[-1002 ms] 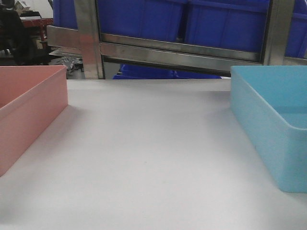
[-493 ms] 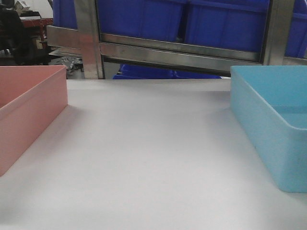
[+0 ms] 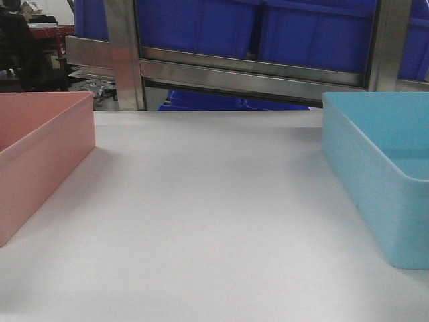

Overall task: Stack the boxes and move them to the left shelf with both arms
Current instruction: 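Lower the left gripper onto the rim of the pink bin and grasp it, then lift the pink bin with the left gripper and set it down centrally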

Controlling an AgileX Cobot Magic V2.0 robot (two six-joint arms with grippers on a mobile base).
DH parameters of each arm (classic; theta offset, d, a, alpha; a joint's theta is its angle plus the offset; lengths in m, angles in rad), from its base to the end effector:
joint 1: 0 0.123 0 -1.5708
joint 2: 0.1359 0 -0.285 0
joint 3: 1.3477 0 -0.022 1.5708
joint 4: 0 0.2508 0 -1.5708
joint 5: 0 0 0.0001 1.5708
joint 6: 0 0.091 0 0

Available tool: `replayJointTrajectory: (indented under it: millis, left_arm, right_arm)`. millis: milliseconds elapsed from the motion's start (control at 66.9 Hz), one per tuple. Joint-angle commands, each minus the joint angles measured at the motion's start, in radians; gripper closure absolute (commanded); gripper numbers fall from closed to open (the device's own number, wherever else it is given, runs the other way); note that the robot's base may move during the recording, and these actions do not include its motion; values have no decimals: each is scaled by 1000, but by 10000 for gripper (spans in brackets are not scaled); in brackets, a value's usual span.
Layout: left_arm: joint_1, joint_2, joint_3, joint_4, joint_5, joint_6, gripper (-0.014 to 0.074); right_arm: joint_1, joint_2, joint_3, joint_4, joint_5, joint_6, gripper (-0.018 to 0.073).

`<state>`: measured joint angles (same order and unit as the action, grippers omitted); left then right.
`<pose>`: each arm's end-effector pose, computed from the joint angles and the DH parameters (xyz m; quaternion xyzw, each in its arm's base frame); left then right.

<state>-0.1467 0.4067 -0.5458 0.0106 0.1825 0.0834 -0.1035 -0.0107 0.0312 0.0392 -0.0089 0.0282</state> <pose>0.0854 -0.0124 0.3518 0.0823 0.6865 -0.0184 0.7222 0.0564 -0.0059 0.2040 0.0582 0.6774 -0.0134 0.7332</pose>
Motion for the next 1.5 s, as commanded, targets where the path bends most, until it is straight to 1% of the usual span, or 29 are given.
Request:
replayJointTrajectory:
  millis: [0,45,90,150,224,299,344,359,374,419,449,493,538,598,658,688,778,837,957,1047,1301,1391,1480]
  left_arm:
    - [-5,129,-127,3,22,1,204]
    - [-5,209,-185,3,85,1,161]
    - [-5,265,-245,3,150,1,143]
    - [-5,349,-322,3,255,1,144]
    - [1,464,-434,21,418,1,144]
    - [34,575,-542,35,534,1,143]
    - [71,641,-608,35,595,15,143]
    - [84,659,-627,32,618,29,143]
    - [111,693,-663,27,638,42,143]
    - [155,743,-715,17,681,82,143]
    - [195,781,-748,8,706,112,143]
    - [255,835,-811,-22,741,166,143]
    - [314,886,-860,-82,768,226,143]
    - [386,945,-904,-145,789,277,143]
    - [453,1030,-946,-207,782,321,143]
    - [476,1066,-961,-216,782,332,143]
    - [517,1146,-985,-232,784,336,144]
    - [524,1192,-987,-240,776,342,144]
    - [524,1285,-987,-264,755,395,148]
    - [524,1350,-987,-281,746,420,148]
    - [524,1483,-987,-281,699,420,153]
    - [524,1505,-987,-268,693,420,190]
    - [524,1523,-987,-252,686,420,275]
  right_arm:
    - [-3,-4,-3,-3,-88,-9,505]
    - [-3,-4,-3,-3,-88,-9,505]
    - [-3,-4,-3,-3,-88,-9,505]
    - [-3,-4,-3,-3,-88,-9,505]
    - [-3,-4,-3,-3,-88,-9,505]
    - [-3,-4,-3,-3,-88,-9,505]
    - [-3,-4,-3,-3,-88,-9,505]
    - [-3,-4,-3,-3,-88,-9,505]
    - [-3,-4,-3,-3,-88,-9,505]
    - [-3,-4,-3,-3,-88,-9,505]
    - [-3,-4,-3,-3,-88,-9,505]
    - [-3,-4,-3,-3,-88,-9,505]
    - [-3,-4,-3,-3,-88,-9,505]
    - [-3,-4,-3,-3,-88,-9,505]
    - [-3,-4,-3,-3,-88,-9,505]
    - [-3,-4,-3,-3,-88,-9,505]
    - [-3,-4,-3,-3,-88,-9,505]
    - [-3,-4,-3,-3,-88,-9,505]
    - [-3,-4,-3,-3,-88,-9,505]
    - [-3,-4,-3,-3,-88,-9,505]
    - [-3,-4,-3,-3,-88,-9,505]
    - [-3,-4,-3,-3,-88,-9,505]
    - [-3,-4,-3,-3,-88,-9,505]
